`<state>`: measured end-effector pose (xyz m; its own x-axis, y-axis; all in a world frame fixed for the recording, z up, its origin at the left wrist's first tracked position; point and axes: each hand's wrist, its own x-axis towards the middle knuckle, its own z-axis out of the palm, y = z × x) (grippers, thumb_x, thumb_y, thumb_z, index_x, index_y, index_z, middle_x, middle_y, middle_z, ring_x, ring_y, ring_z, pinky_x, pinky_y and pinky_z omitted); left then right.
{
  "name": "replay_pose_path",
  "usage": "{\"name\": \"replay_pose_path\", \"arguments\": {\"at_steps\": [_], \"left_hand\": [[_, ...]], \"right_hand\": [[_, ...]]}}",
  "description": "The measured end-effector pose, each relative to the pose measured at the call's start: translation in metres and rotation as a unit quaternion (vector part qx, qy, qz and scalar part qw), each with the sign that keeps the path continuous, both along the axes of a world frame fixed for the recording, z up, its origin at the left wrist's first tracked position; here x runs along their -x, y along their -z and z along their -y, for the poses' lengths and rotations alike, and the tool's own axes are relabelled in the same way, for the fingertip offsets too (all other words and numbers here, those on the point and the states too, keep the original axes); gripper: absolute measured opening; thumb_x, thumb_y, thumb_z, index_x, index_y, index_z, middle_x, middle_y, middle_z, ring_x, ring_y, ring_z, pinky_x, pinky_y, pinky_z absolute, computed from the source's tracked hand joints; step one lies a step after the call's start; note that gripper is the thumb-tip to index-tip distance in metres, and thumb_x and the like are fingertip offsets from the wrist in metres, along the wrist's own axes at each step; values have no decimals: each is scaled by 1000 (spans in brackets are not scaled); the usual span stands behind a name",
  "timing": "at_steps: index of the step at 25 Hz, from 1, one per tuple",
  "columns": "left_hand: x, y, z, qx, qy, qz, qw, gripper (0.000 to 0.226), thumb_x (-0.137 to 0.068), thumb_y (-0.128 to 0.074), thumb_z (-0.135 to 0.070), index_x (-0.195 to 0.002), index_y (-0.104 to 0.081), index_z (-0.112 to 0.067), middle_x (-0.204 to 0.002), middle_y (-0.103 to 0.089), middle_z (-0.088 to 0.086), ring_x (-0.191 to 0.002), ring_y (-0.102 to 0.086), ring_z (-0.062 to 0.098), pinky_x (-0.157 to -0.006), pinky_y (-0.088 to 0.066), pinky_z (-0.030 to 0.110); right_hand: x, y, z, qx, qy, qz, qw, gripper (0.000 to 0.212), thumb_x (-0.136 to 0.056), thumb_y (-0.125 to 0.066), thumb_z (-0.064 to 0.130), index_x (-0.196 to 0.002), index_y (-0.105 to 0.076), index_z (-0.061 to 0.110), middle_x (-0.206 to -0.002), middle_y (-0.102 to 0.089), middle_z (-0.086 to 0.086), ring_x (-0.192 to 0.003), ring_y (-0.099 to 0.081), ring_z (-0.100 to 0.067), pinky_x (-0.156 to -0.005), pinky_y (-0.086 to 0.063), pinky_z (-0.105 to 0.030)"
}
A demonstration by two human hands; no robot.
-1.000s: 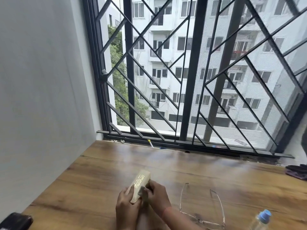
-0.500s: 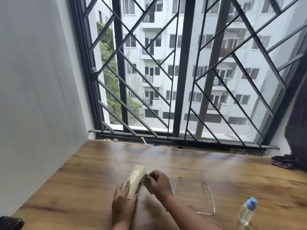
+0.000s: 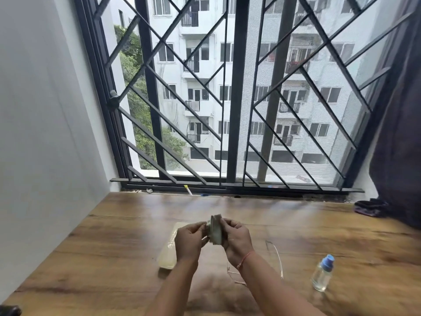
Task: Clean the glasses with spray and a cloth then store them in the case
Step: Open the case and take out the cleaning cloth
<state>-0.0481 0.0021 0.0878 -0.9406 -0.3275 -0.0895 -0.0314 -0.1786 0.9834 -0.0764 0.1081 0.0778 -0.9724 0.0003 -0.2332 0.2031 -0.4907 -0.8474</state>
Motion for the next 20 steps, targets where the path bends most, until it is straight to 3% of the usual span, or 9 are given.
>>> {"name": "replay_pose_path", "arguments": {"at_steps": [5,9,14,16,18,20], "left_hand": [[3,-3,-27,14,75,-6,997,10,-73,-71,3,-80,-74,-3,-73,-71,16,-67,-63,23,-71,-55,37],[9,-5,-46,68,107,-4,992,21,-52,-77,-27,-64,-74,-10,-61,-67,13,-59,-55,19,-62,-47,35],[15,-22,-65,129,81,-6,988,14,-62,-82,-11,-54,-71,-15,-53,-66,3,-54,-57,16,-56,-45,28],[20,-25,-69,127,101,-14,987,12,-62,-83,-13,-58,-72,-12,-59,-68,8,-56,-58,19,-56,-47,31],[23,-31,-72,94,121,-3,988,10,-67,-80,-12,-64,-72,-8,-65,-67,14,-61,-59,24,-57,-48,33],[26,-37,-74,38,136,26,990,8,-74,-74,-8,-71,-69,-3,-71,-65,20,-66,-60,28,-56,-51,33]], "right_hand": [[-13,-10,-42,85,9,33,996,10,-86,-55,4,-85,-63,-2,-71,-70,-14,-58,-66,-21,-51,-55,-30],[-22,-8,-57,56,-2,39,998,12,-83,-58,5,-90,-66,-1,-75,-71,-15,-61,-66,-22,-61,-55,-34],[-35,-25,-87,-12,1,14,1000,40,-86,-60,35,-98,-67,-3,-87,-69,-17,-84,-64,-31,-78,-52,-46],[-39,-34,-95,-58,-8,-24,998,34,-79,-69,22,-95,-67,-7,-87,-67,-22,-81,-65,-33,-78,-53,-47],[-39,-40,-99,-93,17,-34,995,10,-79,-66,2,-86,-67,-5,-83,-67,-22,-71,-66,-30,-66,-58,-39],[-37,-43,-104,-90,41,-30,995,9,-82,-58,-7,-81,-66,-4,-74,-66,-19,-61,-65,-25,-54,-56,-32]]}}
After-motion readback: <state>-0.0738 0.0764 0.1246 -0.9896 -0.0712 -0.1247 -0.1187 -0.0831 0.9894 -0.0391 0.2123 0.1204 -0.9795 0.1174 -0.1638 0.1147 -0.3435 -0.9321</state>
